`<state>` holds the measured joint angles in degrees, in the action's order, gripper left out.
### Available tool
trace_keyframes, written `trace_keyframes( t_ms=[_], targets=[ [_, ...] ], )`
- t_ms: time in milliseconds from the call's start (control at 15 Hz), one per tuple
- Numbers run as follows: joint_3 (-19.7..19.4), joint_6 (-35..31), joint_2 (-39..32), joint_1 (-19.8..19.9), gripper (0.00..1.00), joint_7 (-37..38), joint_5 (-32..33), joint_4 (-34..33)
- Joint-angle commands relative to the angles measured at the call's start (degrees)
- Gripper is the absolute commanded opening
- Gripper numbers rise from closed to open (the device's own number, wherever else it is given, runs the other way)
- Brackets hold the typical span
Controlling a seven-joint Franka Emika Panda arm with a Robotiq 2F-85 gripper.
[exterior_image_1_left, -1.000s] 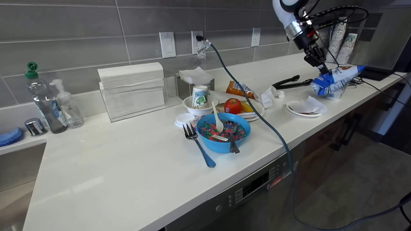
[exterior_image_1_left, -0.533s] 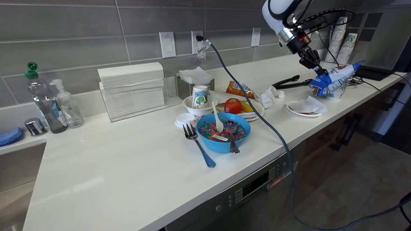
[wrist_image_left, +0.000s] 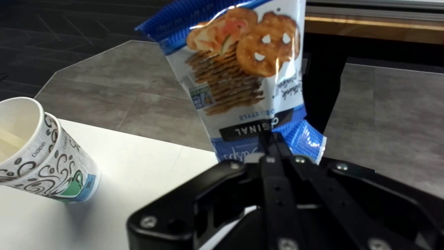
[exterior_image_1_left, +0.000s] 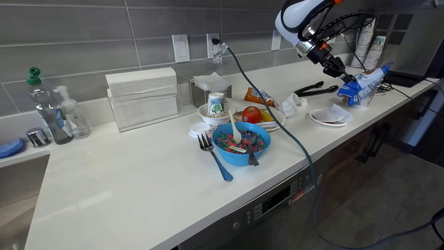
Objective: Pour the snacks out of the blue packet and onto the white plate on the right.
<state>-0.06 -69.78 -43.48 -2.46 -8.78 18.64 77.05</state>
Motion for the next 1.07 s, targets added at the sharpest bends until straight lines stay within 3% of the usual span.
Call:
trace_keyframes(
  t_ms=[0, 533, 1000],
  targets=[
    [0.23, 5.48, -5.39, -1.59, 0.00, -2.73, 3.10, -7.43],
    [-0.06, 15.75, -16.72, -6.04, 0.00, -8.34, 9.37, -22.13],
    [-0.82, 20.67, -23.75, -7.91, 0.00, -13.60, 13.60, -30.08]
  ],
)
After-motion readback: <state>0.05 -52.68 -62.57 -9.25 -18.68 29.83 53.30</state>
